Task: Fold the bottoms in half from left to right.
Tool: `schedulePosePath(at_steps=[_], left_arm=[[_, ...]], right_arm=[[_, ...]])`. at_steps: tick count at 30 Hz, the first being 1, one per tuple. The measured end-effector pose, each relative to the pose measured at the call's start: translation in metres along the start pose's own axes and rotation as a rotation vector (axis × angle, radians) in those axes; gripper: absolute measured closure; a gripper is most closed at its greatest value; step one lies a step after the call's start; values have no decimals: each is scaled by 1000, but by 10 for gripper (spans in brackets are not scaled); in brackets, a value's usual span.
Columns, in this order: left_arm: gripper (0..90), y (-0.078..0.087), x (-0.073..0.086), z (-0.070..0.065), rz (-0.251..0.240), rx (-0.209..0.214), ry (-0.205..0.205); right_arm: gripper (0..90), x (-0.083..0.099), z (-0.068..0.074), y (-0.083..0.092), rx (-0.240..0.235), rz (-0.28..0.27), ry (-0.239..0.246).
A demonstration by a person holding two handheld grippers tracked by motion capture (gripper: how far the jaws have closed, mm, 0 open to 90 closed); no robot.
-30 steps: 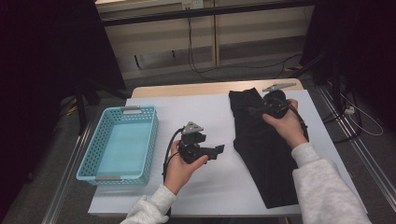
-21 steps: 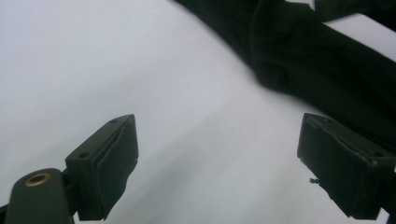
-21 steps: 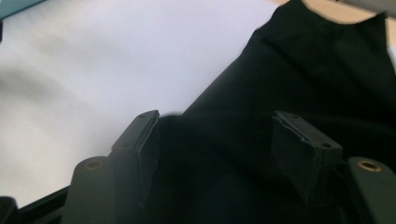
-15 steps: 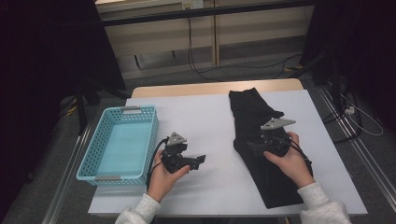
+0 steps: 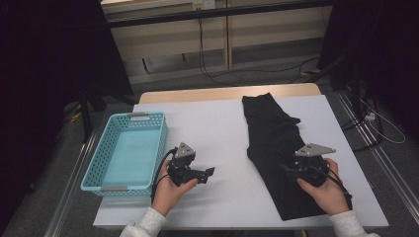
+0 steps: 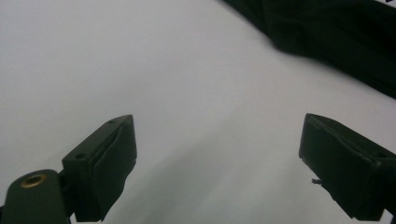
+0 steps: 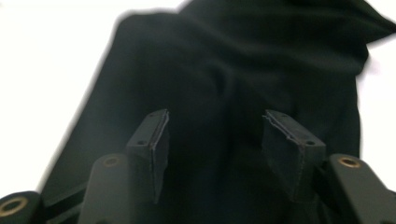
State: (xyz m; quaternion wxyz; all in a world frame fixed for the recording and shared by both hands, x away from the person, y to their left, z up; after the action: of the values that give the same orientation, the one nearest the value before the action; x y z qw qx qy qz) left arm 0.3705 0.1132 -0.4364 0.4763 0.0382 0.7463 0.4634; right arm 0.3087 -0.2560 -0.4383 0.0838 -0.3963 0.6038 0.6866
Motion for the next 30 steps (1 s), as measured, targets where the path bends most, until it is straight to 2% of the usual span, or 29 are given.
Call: schedulePosePath(at_steps=[5, 8, 9, 11, 13, 16, 18, 19, 22, 24, 27, 30], left_arm=[[108, 0, -2, 2, -4, 10, -7], [106, 0, -2, 5, -8, 11, 4], [106, 1, -2, 6, -4, 6, -4], [106, 0, -2, 7, -6, 7, 5], [106, 0, -2, 6, -9, 6, 5], [106, 1, -3, 6, -9, 8, 3], [112, 2, -3, 6, -9, 9, 0], [113, 2, -3, 6, -10, 9, -1], [113, 2, -4, 5, -13, 11, 0], [113, 2, -4, 5, -12, 10, 3], [113, 1, -3, 6, -8, 7, -6], [113, 1, -3, 6, -8, 10, -7]], right_arm=[[462, 10, 0, 4, 32, 31, 24], [465, 17, -5, 8, 47, 41, 9], [466, 20, -7, 9, 52, 43, -1], [493, 25, -11, 13, 59, 53, -26], [522, 30, -12, 16, 51, 54, -48], [590, 35, -9, 17, 31, 80, -44], [587, 37, -8, 14, 42, 108, -48], [598, 37, -8, 14, 38, 101, -59], [706, 39, -10, 13, -4, 99, -93], [769, 39, -10, 14, -22, 96, -93], [887, 38, -9, 16, -34, 112, -67], [898, 39, -10, 16, -45, 107, -53]])
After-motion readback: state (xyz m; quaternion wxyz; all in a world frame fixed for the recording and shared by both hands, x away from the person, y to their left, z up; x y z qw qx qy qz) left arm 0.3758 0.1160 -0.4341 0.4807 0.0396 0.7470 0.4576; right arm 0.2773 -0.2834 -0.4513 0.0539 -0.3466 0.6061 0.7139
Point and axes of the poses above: each handheld gripper's, and its own axes: y roughly backward along the jaws, x roughly out of its underside, z roughly to its left, the point moved 1 cm from there along -y, roughly forward along the jaws, and after that the axes turned 7 degrees about z, right-handed, at the moved point
